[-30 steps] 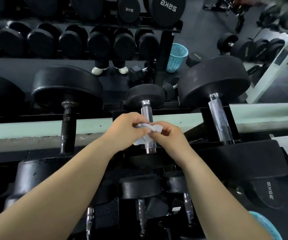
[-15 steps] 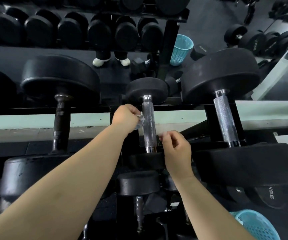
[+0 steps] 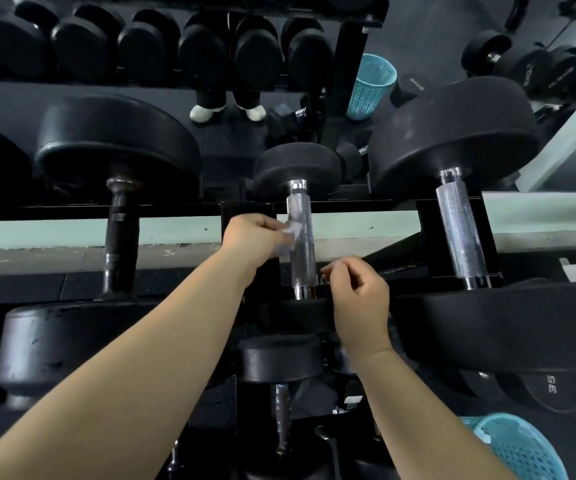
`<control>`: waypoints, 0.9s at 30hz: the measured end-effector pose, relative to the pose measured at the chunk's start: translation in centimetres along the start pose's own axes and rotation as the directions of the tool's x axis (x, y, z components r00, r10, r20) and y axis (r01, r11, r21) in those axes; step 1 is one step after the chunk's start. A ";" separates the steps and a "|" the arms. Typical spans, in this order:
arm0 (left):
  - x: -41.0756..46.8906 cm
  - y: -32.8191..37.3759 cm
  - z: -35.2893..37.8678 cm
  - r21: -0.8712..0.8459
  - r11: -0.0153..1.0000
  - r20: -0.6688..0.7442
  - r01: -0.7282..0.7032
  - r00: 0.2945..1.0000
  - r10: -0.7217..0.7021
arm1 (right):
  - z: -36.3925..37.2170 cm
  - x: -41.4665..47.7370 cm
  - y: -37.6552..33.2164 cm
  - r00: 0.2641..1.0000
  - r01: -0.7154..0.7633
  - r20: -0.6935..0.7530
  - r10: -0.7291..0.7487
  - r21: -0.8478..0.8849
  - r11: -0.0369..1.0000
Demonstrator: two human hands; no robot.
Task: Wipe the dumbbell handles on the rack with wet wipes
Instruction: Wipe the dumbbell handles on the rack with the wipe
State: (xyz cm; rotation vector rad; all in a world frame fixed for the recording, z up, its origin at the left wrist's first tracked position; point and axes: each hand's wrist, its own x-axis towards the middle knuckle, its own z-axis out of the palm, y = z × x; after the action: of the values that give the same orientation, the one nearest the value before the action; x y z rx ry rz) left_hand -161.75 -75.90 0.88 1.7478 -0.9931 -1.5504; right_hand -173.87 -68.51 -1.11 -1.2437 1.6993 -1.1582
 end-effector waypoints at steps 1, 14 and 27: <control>-0.5 -0.4 -0.2 0.090 0.996 0.056 -0.017 0.998 0.012 | 0.0 0.0 0.0 1.000 -0.002 0.000 0.002 0.006 1.000; -0.2 -0.6 0.1 -0.014 0.998 -0.009 -0.054 0.998 0.054 | 0.2 -0.2 -0.1 1.000 -0.001 -0.007 0.001 0.010 1.000; 1.3 0.8 1.4 -0.129 0.983 -0.176 -0.128 0.979 0.104 | 0.1 -0.2 -0.3 0.999 -0.028 -0.015 0.029 0.020 0.999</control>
State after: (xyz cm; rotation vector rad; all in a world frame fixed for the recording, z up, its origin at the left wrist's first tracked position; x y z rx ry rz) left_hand -163.19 -77.34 0.63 1.6621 -0.8656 -1.3420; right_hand -173.64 -68.35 -0.84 -1.1976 1.7072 -1.1679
